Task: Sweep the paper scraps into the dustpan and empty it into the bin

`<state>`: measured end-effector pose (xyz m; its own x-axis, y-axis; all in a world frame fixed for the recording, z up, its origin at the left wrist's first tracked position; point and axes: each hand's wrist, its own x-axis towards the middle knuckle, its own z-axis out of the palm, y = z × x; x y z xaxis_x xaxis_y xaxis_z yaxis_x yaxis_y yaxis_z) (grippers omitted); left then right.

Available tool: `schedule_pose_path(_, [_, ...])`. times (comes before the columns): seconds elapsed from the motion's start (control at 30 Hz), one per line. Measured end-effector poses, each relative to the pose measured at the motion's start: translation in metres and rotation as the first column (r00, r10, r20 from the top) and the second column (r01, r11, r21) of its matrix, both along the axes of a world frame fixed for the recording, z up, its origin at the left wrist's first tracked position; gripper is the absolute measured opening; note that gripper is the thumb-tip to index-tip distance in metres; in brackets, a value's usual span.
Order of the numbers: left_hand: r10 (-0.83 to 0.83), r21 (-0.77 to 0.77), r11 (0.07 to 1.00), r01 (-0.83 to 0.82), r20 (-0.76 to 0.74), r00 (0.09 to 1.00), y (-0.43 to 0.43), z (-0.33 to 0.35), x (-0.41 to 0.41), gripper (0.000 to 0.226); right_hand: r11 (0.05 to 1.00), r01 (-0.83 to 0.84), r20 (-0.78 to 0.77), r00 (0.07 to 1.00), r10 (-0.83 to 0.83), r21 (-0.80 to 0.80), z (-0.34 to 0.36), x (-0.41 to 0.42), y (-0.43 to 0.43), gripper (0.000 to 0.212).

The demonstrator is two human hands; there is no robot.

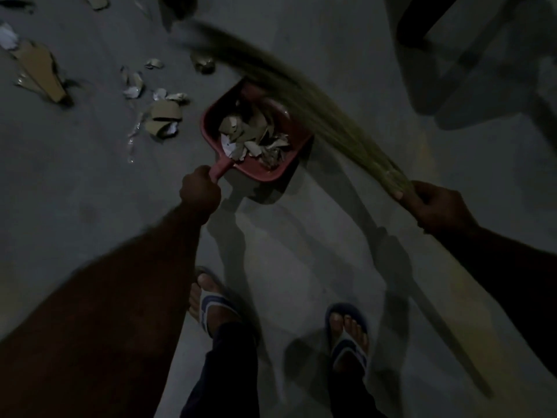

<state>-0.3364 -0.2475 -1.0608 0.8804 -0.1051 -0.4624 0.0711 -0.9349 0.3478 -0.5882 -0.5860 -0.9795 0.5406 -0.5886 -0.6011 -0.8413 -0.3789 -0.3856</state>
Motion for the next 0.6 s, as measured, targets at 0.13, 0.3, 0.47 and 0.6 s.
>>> schedule_pose_path(0.13, [-0.030,0.018,0.999,0.030,-0.001,1.000,0.013,0.001,-0.006,0.029,0.981,0.191,0.011,0.981,-0.192,0.007,-0.001,0.005,-0.002,0.049])
schedule_pose_path(0.3, [-0.083,0.066,0.994,0.085,-0.022,0.996,0.034,-0.004,-0.017,0.028,0.922,0.371,-0.137,0.925,-0.355,0.113,-0.010,-0.003,0.008,0.053])
schedule_pose_path(0.47, [-0.139,0.093,0.986,0.140,-0.019,0.990,0.039,-0.010,-0.022,0.027,0.900,0.363,-0.220,0.924,-0.314,0.242,-0.020,-0.009,0.041,0.045])
schedule_pose_path(0.6, [-0.083,0.072,0.994,0.086,-0.039,0.996,0.031,-0.011,-0.023,0.030,0.893,0.309,-0.179,0.948,-0.262,0.327,-0.011,-0.019,0.066,0.038])
